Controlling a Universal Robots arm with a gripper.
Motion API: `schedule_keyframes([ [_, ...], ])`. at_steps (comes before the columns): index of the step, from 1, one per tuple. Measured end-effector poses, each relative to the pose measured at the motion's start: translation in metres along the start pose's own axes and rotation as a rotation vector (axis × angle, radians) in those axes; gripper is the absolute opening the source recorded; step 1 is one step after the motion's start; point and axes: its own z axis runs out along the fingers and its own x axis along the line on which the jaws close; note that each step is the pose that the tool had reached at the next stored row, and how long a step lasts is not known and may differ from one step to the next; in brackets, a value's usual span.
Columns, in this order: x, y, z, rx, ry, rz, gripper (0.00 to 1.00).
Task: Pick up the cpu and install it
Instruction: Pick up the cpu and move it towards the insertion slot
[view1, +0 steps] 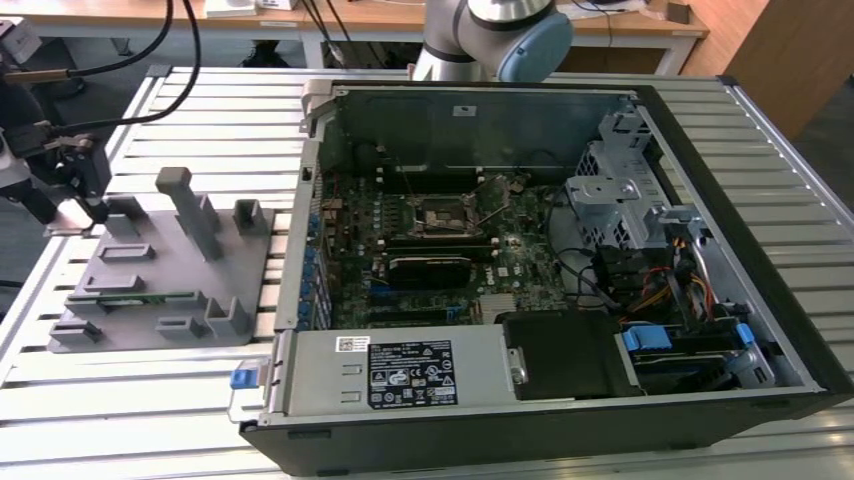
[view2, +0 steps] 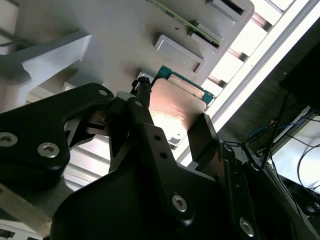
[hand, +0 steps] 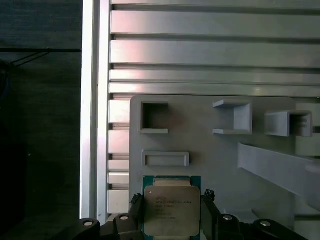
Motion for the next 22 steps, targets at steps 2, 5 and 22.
schedule_keyframes([
  [2,0.0,0.0,-0.0019,0.0001,0.0001,0.0,0.54],
  [5,-0.0001,0.0001,-0.0043,0.0,0.0,0.0,0.54],
  [22,-0.0002,0.0004,-0.0136,0.0,-0.0006,0.0,0.54],
])
